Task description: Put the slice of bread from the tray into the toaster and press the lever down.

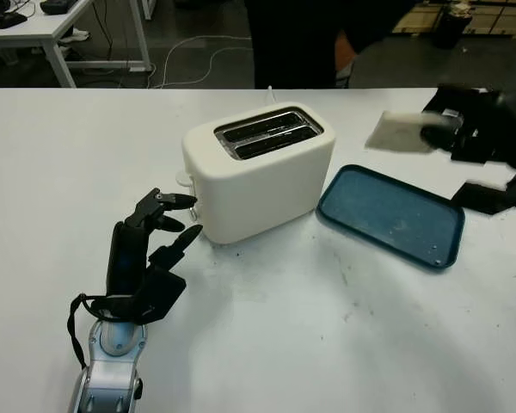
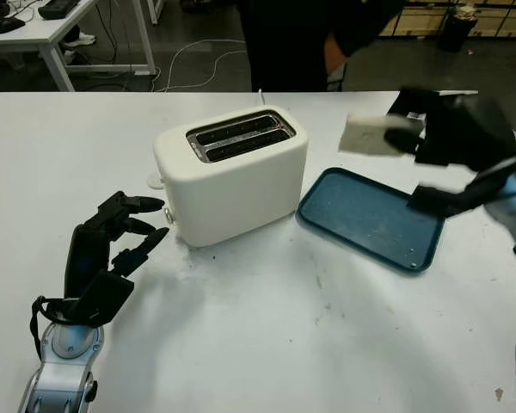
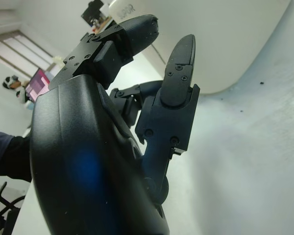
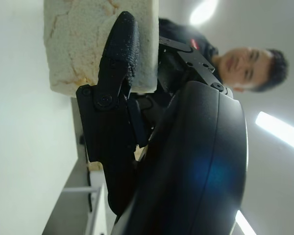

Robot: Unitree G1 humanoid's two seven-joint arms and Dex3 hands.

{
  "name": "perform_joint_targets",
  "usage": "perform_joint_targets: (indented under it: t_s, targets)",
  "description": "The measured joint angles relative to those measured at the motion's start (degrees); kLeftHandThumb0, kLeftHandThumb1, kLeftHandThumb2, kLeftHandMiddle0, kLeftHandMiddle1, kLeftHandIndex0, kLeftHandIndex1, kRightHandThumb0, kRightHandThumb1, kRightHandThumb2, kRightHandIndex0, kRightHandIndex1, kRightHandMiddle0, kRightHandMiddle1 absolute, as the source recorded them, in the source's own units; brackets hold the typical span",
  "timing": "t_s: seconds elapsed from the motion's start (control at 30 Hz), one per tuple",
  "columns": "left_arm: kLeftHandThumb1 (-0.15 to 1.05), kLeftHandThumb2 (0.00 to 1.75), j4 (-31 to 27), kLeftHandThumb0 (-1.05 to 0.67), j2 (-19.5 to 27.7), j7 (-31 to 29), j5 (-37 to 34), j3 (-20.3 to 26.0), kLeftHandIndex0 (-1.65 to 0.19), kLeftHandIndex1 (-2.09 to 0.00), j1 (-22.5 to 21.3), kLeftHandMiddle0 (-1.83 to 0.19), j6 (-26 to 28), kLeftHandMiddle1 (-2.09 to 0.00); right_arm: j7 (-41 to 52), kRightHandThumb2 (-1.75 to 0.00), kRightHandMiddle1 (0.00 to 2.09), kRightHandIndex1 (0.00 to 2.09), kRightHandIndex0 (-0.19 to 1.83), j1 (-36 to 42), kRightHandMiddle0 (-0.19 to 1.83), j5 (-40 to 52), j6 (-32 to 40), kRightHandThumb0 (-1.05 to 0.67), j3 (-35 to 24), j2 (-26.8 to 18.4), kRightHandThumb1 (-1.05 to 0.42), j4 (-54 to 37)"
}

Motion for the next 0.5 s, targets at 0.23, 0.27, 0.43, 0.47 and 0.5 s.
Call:
perform_joint_targets:
  t_s: [0.23,0.27,0.43,0.47,0.5]
  targets:
    - [0.92,0.07,0.0,-0.32,-0.6,0.0,0.4,0.0,-0.51,-0.89,0.0,-0.47,0.1,-1.37,10.9,-0.36,1.75,1.75,0.82,-8.8,0.59,6.8,-2.7,-0.5,-0.8,2.1,-0.92,1.1]
    - [0.92,0.07,0.0,-0.34,-0.7,0.0,0.3,0.0,-0.51,-0.89,0.0,-0.46,0.1,-1.37,12.2,-0.37,1.75,1.75,0.82,-10.2,0.6,7.0,-3.1,-0.53,-0.9,2.5,-0.92,1.2]
    - [0.92,0.07,0.0,-0.34,-0.7,0.1,0.7,-0.1,-0.5,-0.89,0.0,-0.47,0.0,-1.36,19.7,-0.3,1.71,1.75,0.88,-17.5,0.67,10.7,-3.0,-0.54,-0.8,6.3,-0.92,2.5]
    - [0.92,0.07,0.0,-0.34,-0.7,0.2,0.7,-0.1,-0.5,-0.89,0.0,-0.47,0.0,-1.36,20.5,-0.29,1.73,1.75,0.9,-18.8,0.68,10.9,-3.0,-0.55,-0.8,7.1,-0.92,2.6]
    - [0.92,0.07,0.0,-0.34,-0.7,0.2,0.7,-0.1,-0.5,-0.89,0.0,-0.47,0.0,-1.36,20.7,-0.3,1.74,1.75,0.92,-19.8,0.7,10.8,-3.0,-0.56,-0.5,7.8,-0.92,2.6]
